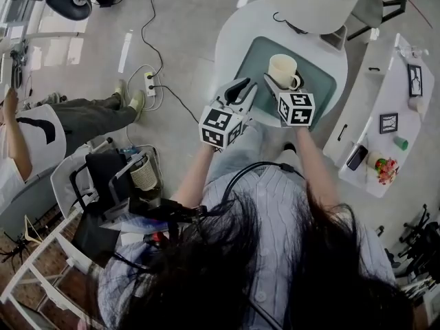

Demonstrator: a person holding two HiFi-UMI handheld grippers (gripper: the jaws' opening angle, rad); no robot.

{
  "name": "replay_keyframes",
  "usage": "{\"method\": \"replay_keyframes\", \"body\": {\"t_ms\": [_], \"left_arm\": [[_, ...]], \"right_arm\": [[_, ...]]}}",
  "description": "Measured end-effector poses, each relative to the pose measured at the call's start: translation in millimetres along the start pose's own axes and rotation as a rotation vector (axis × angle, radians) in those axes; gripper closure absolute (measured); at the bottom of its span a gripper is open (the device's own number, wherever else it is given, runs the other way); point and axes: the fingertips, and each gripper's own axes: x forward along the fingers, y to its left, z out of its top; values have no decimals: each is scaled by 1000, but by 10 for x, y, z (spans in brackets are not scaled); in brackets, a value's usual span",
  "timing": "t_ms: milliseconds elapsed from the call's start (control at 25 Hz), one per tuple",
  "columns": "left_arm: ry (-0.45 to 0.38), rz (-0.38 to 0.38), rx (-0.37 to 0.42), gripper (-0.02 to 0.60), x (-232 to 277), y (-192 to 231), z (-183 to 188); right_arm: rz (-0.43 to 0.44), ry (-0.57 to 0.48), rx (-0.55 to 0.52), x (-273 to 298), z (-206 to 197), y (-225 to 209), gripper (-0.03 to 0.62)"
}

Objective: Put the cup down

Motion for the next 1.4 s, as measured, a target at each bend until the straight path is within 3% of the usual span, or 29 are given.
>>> {"method": "replay_keyframes", "body": {"t_ms": [400,800,1400], "left_arm": [[8,37,-12,489,-56,61,-89],[12,25,5,488,-55,-41,-87],[37,23,33,489,-67,-91,-172]], "right_arm": [[-40,-40,-137,138,32,-84,192],[-26,-45,-104,14,-92,-38,192],[11,54,-87,-220,-389,46,191]]}}
